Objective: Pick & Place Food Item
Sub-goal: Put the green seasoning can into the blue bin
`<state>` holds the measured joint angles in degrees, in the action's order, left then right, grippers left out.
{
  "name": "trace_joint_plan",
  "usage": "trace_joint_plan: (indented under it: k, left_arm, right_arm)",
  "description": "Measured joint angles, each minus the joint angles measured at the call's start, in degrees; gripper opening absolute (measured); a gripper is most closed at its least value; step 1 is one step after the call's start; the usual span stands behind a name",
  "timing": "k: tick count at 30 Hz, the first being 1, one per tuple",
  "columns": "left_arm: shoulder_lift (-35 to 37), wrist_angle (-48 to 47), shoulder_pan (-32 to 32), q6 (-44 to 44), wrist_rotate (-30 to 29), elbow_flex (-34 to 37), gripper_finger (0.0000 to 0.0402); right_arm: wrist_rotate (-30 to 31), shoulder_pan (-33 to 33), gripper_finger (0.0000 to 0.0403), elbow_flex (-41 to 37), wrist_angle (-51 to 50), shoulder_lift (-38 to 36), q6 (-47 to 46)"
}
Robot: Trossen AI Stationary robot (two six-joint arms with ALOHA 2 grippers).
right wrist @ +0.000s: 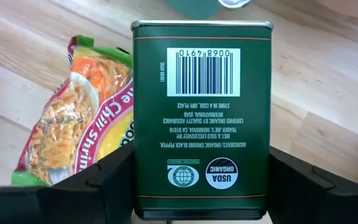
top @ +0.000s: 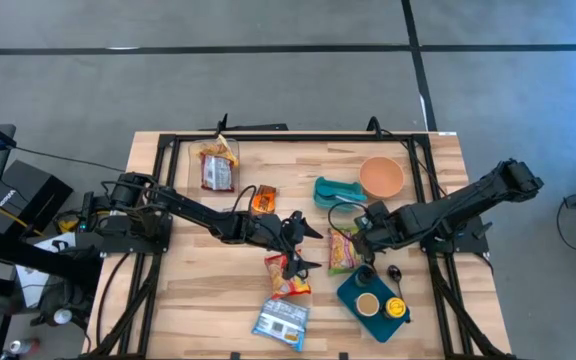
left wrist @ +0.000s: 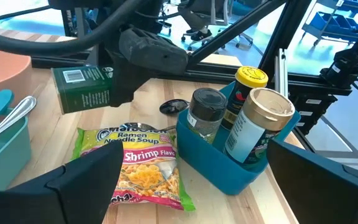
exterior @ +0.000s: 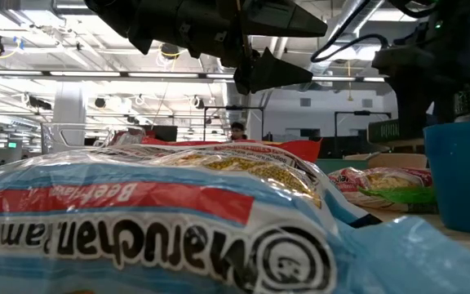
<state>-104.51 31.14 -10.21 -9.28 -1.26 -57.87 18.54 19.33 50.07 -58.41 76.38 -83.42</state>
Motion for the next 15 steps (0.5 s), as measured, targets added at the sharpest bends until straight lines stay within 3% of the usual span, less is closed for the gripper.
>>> trace_joint_plan:
  k: [15]
  left_arm:
    - [0.0, 0.0, 0.0, 0.0, 0.0, 0.0, 0.039]
  right_arm:
    - [1.2, -0.4, 0.027, 0.0, 1.4, 0.0, 2.6]
